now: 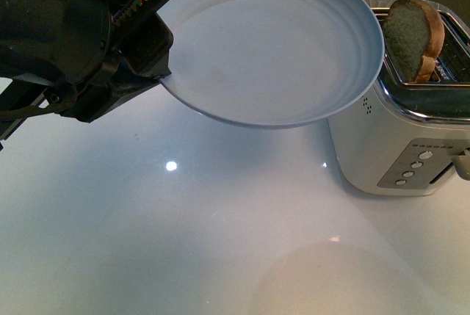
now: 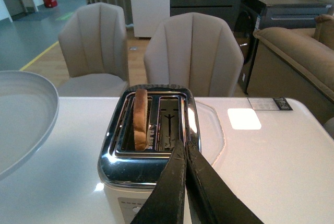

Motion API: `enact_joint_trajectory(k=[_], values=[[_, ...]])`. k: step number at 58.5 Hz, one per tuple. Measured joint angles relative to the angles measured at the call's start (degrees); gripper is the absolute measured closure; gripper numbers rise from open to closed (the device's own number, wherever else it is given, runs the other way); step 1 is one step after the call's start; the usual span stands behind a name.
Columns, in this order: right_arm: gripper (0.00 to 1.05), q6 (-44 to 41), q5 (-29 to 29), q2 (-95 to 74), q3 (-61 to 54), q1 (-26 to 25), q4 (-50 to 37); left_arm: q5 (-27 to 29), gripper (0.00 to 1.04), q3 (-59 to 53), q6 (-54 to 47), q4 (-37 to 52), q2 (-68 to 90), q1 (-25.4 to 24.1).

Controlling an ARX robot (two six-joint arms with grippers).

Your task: Left arm holds plate, right arm toasts bread

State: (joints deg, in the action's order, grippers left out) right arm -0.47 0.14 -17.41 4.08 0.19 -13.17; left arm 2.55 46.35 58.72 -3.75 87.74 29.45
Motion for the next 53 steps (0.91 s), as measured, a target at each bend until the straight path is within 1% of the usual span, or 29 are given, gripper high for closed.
enact_joint_trajectory(k=[21,30,31,35,37,53], values=[[1.03,0.0,0.0,4.8,-1.9,0.0,2.9,0.1,1.02,-0.4,-0.2,0.0,-0.2,0.1],[1.03,0.0,0.0,7.3,-2.4,0.0,2.9,0.2,1.02,-0.4,-0.2,0.0,-0.5,0.2],[1.03,0.0,0.0,7.7,-2.4,0.0,3.3,0.2,1.02,-0.4,-0.2,0.0,-0.5,0.2],[1.03,0.0,-0.2,13.3,-2.4,0.0,11.0,0.2,1.02,-0.4,-0.2,0.0,-0.6,0.2],[1.03,0.0,-0.1,15.2,-2.4,0.0,12.4,0.3,1.02,-0.4,-0.2,0.0,-0.6,0.3],[1.03,0.0,0.0,17.0,-2.4,0.0,13.1,0.3,1.02,-0.5,-0.2,0.0,-0.8,0.5]])
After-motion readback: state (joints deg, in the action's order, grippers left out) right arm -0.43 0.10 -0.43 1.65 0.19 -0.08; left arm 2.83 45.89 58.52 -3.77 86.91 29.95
